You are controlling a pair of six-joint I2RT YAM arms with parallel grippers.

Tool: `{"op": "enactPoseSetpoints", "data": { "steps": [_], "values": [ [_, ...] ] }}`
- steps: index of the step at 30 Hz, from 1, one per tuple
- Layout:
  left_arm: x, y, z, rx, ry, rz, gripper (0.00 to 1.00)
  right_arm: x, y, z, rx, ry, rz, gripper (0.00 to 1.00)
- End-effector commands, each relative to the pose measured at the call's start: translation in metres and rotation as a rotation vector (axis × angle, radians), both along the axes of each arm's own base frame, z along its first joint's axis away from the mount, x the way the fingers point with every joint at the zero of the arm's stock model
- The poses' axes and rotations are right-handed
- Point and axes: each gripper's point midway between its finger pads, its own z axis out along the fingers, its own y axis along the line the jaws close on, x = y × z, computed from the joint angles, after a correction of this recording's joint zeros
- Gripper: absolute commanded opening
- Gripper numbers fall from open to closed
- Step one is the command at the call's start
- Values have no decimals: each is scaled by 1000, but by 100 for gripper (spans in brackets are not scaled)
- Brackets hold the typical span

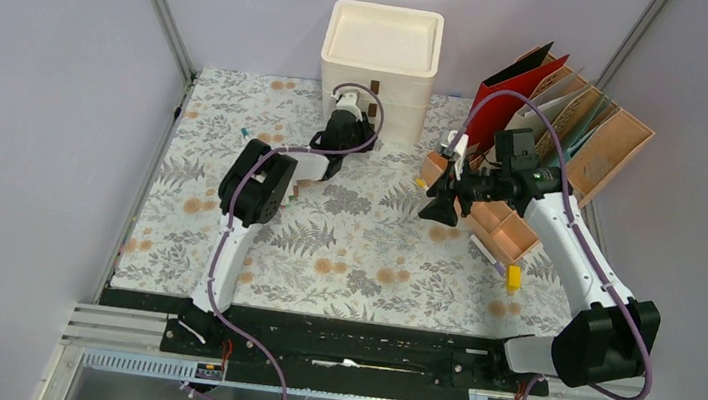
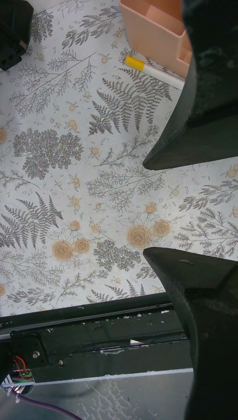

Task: Organize the desk
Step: Open the drawer in the storage box.

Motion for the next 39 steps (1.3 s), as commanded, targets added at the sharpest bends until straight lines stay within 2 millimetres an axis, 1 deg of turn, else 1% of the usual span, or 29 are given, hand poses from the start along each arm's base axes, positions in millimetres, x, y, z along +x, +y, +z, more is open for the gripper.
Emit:
{"op": "enactPoseSetpoints", "data": {
  "steps": [1, 4, 6, 12, 17, 20, 26, 33, 39],
  "values": [
    [24, 8, 31, -23, -83, 56, 19, -1, -1, 5, 16, -8, 12, 66],
    [22, 7, 33, -23, -88, 46, 8, 0, -1, 3, 14, -4, 9, 66],
    [20, 6, 39, -32, -103, 39, 0, 1, -1, 2, 14, 4, 9, 66],
    [6, 5, 54, -38, -137, 15, 0, 4, -3, -2, -1, 7, -5, 66],
    [-16, 3, 60, -36, -145, -37, 0, 5, -5, -5, -12, 5, -8, 66],
    [-27, 4, 61, -36, -138, -60, 0, 5, -5, -5, -14, 5, -11, 66],
    [-46, 3, 72, -49, -148, -91, 0, 5, -5, -5, -13, 6, -11, 66],
    [-70, -1, 65, -53, -124, -118, 0, 4, -5, -4, -8, 3, -5, 66],
    [-89, -9, 68, -44, -124, -149, 0, 4, -5, -3, -11, -2, -8, 66]
  ]
}}
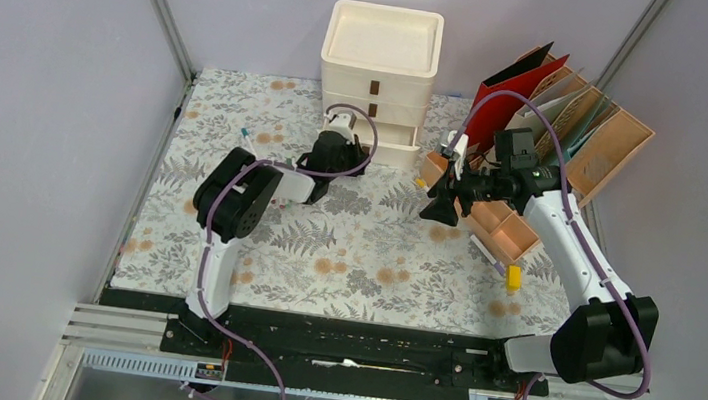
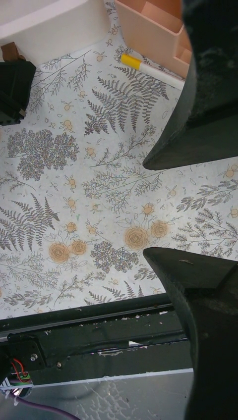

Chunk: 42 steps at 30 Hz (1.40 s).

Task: Organize the desk
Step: Open the drawer in the storage box.

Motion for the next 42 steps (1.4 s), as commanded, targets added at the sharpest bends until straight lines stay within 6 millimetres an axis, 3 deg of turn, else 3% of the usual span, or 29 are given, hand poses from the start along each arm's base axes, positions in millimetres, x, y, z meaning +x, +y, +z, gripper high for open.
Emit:
{"op": "enactPoseSetpoints", "data": {
  "steps": [1, 6, 12, 19, 23, 27, 35, 39, 42],
  "values": [
    [-6, -15, 59, -59, -137, -48, 0, 2, -3, 3, -2, -19, -1, 66],
    [-21, -17, 64, -34, -131, -67, 0, 2, -3, 1, -5, -13, -2, 66],
    [-34, -7, 57, 4, -104, -27, 0, 4, -5, -1, -13, -15, -10, 66],
    [-46, -16, 51, -15, -42, -74, 2, 10, -10, -9, -50, -14, -31, 66],
    [-53, -12, 56, -23, -22, -67, 18, 17, -18, -19, -108, -25, -60, 67],
    [-63, -6, 73, -39, -33, -57, 38, 24, -27, -29, -165, -38, -87, 67],
    [-102, 8, 101, -70, -91, -111, 64, 32, -40, -32, -232, -62, -138, 68],
    [-117, 21, 112, -51, -135, -114, 75, 26, -52, -31, -289, -81, -159, 69],
    [-127, 34, 124, -33, -166, -95, 82, 16, -67, -42, -369, -73, -179, 70]
  ]
}}
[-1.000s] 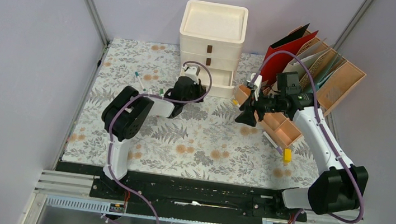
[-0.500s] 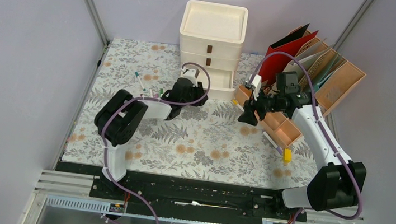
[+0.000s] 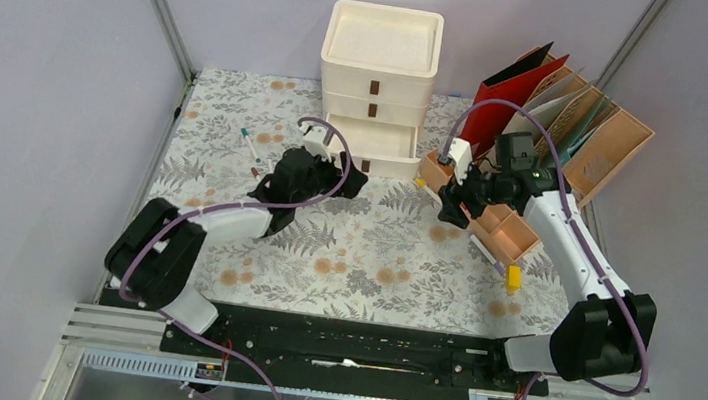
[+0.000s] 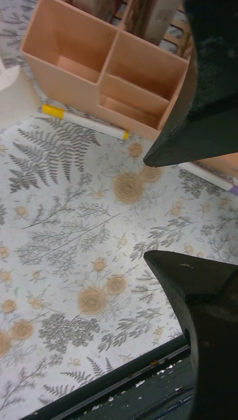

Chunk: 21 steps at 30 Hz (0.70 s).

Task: Organize the desk
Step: Open the drawer in the storage box.

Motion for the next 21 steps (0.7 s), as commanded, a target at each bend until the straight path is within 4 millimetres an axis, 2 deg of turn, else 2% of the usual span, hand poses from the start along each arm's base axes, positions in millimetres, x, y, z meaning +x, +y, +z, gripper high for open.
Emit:
{"op": "enactPoseSetpoints", "data": {
  "steps": [1, 7, 9, 14, 21],
  "values": [
    [-12, 13, 40, -7, -123, 4, 84, -16, -26, -8, -119, -12, -35, 70],
    [-35, 50, 54, -6, -157, 96, 98, -28, -36, -22, -143, -8, -79, 72],
    [-41, 64, 60, -14, -167, 141, 99, -26, -42, -28, -162, -29, -107, 73],
    [-61, 93, 59, -52, -142, 206, 99, -16, -57, -50, -247, -25, -164, 73],
    [-92, 111, 51, -88, -147, 214, 99, -6, -73, -84, -335, 14, -250, 68]
  ]
}}
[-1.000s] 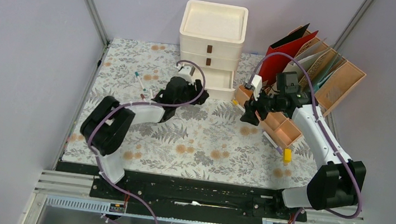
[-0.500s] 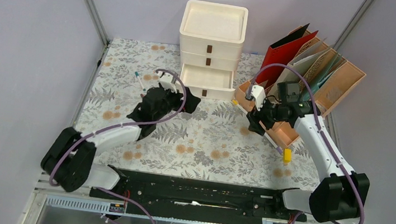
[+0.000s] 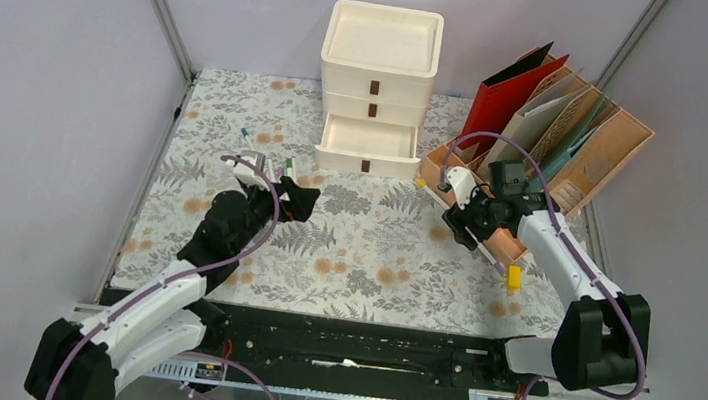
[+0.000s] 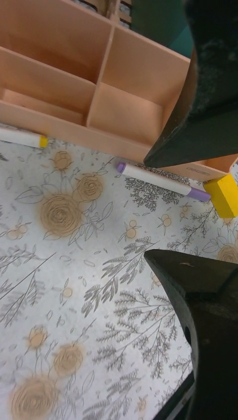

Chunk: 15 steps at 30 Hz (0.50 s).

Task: Organize the desk
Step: Open the drawer in the storage box, then pick up the stationery from the center of the board.

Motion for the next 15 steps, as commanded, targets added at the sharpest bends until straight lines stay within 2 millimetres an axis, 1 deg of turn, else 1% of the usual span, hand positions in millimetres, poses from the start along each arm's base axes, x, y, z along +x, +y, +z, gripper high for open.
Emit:
{"op": "enactPoseSetpoints", "data": {
  "steps": [1, 4, 9, 15],
  "values": [
    [-12, 10, -3, -34, -1, 23, 99, 11, -18, -20, -81, -11, -90, 67],
    [-15, 10, -5, -47, -1, 22, 99, 9, -24, -35, -113, 18, -114, 64],
    [-14, 7, -2, -41, -1, 7, 99, 5, -33, -53, -164, 63, -142, 57],
    [-13, 5, -4, -42, 7, -1, 99, 2, -47, -71, -241, 96, -188, 55]
  ]
}}
